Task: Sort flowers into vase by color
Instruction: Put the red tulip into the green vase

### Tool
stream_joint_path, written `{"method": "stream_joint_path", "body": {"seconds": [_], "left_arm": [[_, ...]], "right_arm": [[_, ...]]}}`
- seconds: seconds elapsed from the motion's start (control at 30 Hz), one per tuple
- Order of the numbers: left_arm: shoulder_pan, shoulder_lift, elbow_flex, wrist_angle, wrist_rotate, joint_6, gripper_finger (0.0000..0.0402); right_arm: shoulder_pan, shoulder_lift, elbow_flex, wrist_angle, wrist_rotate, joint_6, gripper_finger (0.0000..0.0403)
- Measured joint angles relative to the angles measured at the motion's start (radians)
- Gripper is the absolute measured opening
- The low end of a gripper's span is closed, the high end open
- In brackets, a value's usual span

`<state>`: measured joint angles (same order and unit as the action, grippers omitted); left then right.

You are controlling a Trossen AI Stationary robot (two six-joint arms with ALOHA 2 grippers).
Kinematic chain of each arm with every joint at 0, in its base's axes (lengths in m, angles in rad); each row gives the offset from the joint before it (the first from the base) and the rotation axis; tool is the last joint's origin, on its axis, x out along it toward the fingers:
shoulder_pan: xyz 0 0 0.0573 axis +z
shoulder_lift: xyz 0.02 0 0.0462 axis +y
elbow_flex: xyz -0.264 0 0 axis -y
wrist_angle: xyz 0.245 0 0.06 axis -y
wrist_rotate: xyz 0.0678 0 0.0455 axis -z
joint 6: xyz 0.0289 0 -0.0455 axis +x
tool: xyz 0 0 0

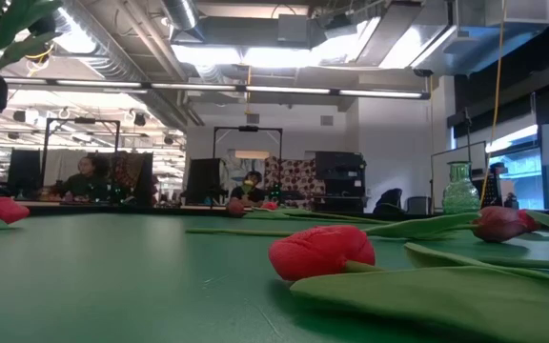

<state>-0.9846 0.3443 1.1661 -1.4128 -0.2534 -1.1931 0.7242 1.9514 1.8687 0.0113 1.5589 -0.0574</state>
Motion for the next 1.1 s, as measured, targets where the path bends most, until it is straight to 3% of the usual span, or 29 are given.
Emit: {"method": "stream_joint_path", "body": {"seconds": [0.13, 0.27, 0.37, 0.57, 0.7, 0.83, 0.93, 1.1], "left_arm": [[0.001, 0.000, 0.034, -0.010, -0.114, 0.059, 0.0118], [0.001, 0.000, 0.051, -0.008, -0.136, 0.092, 0.0118], [0.001, 0.000, 0.062, 0.006, -0.212, 0.135, 0.0118], [0.001, 0.002, 0.042, 0.248, -0.420, 0.442, 0.0118], [0.001, 0.054, 0.013, 0.472, -0.490, 0.730, 0.0118], [0.001, 0.143, 0.012, 0.603, -0.570, 0.909, 0.0118], [0.001, 0.189, 0.012, 0.629, -0.600, 0.938, 0.0118], [0.001, 0.241, 0.012, 0.621, -0.662, 0.901, 0.0118]], "right_arm": [[0.000, 0.000, 0.000, -0.016, 0.000, 0.000, 0.0245], [0.000, 0.000, 0.000, -0.016, 0.000, -0.003, 0.0245], [0.001, 0.000, 0.000, -0.015, 0.000, -0.014, 0.0245], [-0.019, 0.000, 0.000, -0.015, -0.026, -0.026, 0.0245], [-0.057, 0.000, 0.000, -0.017, -0.133, -0.021, 0.0245], [-0.110, 0.000, 0.000, -0.055, -0.196, -0.008, 0.0245], [-0.167, -0.005, 0.000, -0.159, -0.289, 0.084, 0.0245], [-0.316, -0.015, 0.000, -0.447, -0.617, 0.388, 0.0245]]}}
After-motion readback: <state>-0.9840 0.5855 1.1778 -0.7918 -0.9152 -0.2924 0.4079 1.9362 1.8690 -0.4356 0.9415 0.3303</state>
